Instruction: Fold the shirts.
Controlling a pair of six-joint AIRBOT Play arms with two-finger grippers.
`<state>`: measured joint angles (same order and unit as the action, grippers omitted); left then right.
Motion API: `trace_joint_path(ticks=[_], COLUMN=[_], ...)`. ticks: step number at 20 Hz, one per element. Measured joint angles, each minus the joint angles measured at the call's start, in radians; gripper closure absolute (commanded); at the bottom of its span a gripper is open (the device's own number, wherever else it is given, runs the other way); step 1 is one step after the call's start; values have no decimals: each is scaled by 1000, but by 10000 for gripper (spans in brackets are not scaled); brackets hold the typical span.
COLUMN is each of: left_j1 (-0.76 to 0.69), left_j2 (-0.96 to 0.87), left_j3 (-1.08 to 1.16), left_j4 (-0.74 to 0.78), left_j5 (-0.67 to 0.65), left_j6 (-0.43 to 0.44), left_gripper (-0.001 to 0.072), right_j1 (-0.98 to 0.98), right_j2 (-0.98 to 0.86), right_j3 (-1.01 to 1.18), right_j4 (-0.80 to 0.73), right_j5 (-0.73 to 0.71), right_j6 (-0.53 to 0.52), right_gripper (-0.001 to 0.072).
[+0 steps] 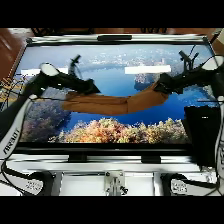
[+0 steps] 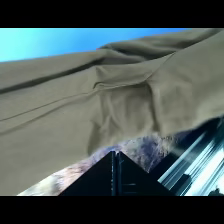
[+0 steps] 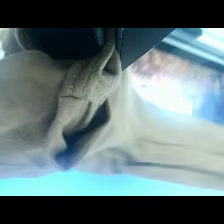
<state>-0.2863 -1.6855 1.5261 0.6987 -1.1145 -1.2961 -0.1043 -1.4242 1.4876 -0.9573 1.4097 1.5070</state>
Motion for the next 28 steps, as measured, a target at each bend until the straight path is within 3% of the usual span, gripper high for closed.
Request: trace_joint_path(ticks=[7, 15, 22, 28], left_j1=[-266, -446, -274, -26], left_j2=[-73, -154, 11, 309], left_j3=[-41, -46, -46, -47], left_j4=[50, -135, 5, 77], left_j5=[189, 312, 304, 261], left_j6=[-93, -69, -90, -105], left_gripper=[672, 674, 674, 673], right_j1=[2, 2, 128, 376], right_j2=[225, 348, 311, 78], right_j3=[0, 0, 0, 0], right_j4=[-2, 0, -75, -113], right_j5=[110, 141, 56, -131], right_j6=[87, 142, 160, 165], right_gripper=[647, 647, 647, 647])
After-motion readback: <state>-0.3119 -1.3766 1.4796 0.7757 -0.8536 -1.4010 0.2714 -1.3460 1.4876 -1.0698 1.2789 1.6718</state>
